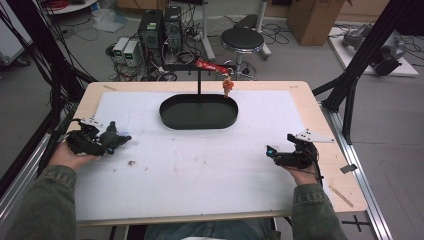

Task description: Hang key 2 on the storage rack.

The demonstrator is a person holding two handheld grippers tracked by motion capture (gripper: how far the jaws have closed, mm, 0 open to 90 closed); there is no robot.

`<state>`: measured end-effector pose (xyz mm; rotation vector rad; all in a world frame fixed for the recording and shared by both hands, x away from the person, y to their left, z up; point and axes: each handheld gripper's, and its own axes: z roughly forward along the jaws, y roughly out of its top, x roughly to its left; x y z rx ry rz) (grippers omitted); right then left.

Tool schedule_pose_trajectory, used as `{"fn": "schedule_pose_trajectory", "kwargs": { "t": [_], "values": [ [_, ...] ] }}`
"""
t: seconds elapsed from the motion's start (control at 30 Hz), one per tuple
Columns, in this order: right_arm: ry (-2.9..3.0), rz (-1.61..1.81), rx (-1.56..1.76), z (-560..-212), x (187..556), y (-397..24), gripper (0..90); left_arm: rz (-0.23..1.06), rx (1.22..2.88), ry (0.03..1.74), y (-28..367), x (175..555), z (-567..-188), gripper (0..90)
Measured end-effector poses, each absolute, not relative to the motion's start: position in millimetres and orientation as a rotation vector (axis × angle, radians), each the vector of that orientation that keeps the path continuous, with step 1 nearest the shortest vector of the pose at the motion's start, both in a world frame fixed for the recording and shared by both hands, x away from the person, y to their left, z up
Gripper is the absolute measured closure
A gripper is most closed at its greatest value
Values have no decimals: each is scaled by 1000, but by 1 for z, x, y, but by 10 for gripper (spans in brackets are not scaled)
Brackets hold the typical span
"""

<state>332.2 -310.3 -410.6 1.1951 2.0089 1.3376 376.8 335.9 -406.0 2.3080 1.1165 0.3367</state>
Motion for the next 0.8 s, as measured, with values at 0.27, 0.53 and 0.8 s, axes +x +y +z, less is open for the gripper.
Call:
{"fn": "schedule_pose_trajectory", "kwargs": {
  "t": [0.27, 0.53, 0.8],
  "values": [
    [2031, 1338, 1210, -413, 333, -311, 8, 277, 2235, 1085, 331, 377, -387, 467],
    [2029, 1336, 1223, -413, 334, -311, 8, 271, 2241, 1049, 317, 382, -377, 466],
    [2022, 1337, 1225, -413, 334, -312, 8, 290, 2236, 992, 305, 387, -356, 464]
  ]
}}
